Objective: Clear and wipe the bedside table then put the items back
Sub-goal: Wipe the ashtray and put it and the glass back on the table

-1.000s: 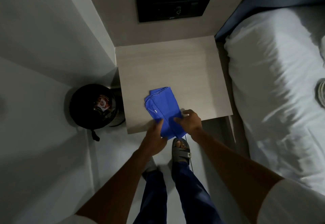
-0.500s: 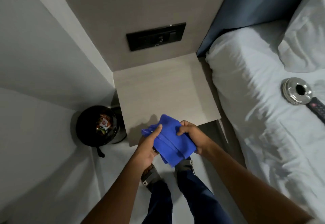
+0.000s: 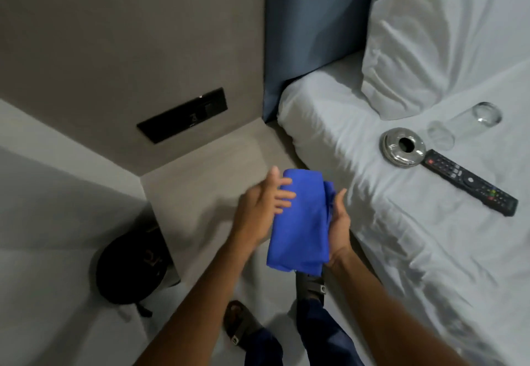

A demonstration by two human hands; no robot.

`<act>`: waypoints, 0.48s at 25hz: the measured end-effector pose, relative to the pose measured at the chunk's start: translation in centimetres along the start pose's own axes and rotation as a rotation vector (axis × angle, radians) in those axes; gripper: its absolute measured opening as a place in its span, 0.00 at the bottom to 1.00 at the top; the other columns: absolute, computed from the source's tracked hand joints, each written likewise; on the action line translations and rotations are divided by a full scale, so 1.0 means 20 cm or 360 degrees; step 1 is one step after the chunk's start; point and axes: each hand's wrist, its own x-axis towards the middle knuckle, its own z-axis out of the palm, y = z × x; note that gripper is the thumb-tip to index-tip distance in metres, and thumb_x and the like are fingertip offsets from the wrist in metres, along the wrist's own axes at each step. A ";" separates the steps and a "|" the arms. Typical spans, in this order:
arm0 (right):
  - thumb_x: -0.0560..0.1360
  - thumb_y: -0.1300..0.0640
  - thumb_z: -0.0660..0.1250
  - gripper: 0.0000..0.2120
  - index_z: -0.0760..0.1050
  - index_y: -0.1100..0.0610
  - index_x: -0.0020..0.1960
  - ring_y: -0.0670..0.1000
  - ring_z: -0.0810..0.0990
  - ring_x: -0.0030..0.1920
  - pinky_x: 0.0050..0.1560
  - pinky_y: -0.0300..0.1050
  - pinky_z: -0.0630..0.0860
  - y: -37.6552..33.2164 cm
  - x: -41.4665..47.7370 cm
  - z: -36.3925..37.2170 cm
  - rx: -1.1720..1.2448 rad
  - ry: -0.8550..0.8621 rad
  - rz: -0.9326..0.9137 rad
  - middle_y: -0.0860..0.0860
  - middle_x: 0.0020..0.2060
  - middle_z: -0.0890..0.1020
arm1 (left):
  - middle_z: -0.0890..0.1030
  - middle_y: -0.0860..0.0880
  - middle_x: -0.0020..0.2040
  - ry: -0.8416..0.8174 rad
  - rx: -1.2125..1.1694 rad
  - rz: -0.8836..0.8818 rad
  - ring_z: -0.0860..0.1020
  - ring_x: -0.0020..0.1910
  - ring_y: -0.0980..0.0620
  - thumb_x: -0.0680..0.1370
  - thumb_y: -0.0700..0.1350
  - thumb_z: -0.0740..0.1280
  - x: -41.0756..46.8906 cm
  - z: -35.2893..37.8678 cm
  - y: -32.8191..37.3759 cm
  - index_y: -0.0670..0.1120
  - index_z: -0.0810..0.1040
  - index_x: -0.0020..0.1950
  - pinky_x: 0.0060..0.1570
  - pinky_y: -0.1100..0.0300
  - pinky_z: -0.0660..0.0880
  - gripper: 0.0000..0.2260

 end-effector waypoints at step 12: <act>0.74 0.59 0.70 0.10 0.85 0.54 0.54 0.58 0.86 0.49 0.45 0.53 0.83 -0.96 -0.25 -0.48 -0.0007 0.0523 -0.0473 0.56 0.52 0.86 | 0.81 0.46 0.62 -0.0173 0.1252 0.0442 0.77 0.62 0.43 0.78 0.48 0.65 0.63 0.97 0.32 0.47 0.75 0.66 0.60 0.50 0.75 0.16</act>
